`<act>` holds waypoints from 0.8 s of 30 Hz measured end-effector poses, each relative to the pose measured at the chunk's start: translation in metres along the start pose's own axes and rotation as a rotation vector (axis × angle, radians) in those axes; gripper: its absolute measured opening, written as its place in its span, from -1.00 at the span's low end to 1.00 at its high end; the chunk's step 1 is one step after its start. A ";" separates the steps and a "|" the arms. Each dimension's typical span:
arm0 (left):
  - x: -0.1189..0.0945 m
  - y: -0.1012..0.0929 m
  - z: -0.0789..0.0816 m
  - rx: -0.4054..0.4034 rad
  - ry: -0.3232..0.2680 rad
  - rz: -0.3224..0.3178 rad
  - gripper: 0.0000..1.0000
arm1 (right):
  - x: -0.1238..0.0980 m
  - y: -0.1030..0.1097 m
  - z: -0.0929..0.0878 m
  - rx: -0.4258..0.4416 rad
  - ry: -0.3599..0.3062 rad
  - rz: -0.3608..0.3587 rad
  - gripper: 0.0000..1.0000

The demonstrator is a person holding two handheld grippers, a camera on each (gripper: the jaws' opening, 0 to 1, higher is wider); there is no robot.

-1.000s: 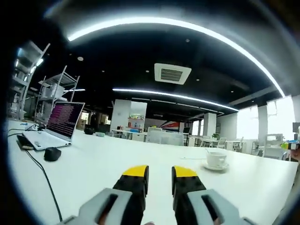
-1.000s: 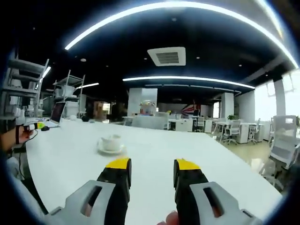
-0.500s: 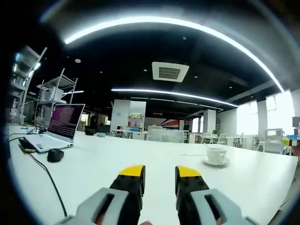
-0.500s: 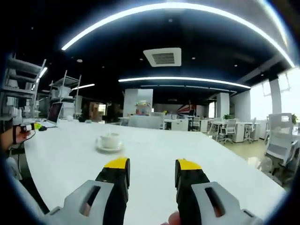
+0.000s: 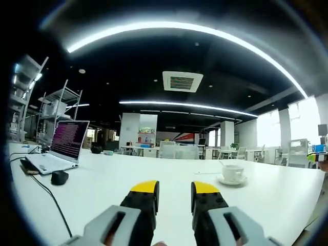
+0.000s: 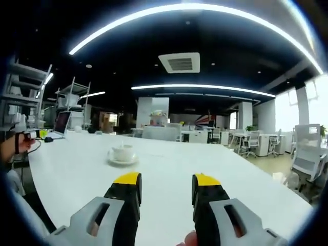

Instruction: Tidy tabletop coffee trays, cups and spoons，present forward

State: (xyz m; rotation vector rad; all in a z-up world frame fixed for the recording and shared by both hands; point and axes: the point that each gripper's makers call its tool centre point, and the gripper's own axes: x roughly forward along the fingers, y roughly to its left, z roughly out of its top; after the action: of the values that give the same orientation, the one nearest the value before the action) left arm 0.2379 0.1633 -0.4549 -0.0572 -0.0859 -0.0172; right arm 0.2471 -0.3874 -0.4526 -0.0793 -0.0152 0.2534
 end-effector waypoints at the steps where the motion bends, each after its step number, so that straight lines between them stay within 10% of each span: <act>1: 0.000 -0.001 0.000 -0.002 0.001 -0.001 -0.47 | 0.000 0.000 0.001 0.001 -0.002 -0.001 -0.22; 24: 0.002 -0.013 0.016 -0.008 -0.030 -0.014 -0.47 | -0.008 0.006 0.013 -0.013 -0.012 0.004 -0.23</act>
State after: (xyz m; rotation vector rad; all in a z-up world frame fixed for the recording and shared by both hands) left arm 0.2386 0.1516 -0.4380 -0.0644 -0.1161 -0.0311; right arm 0.2378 -0.3829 -0.4400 -0.0906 -0.0284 0.2576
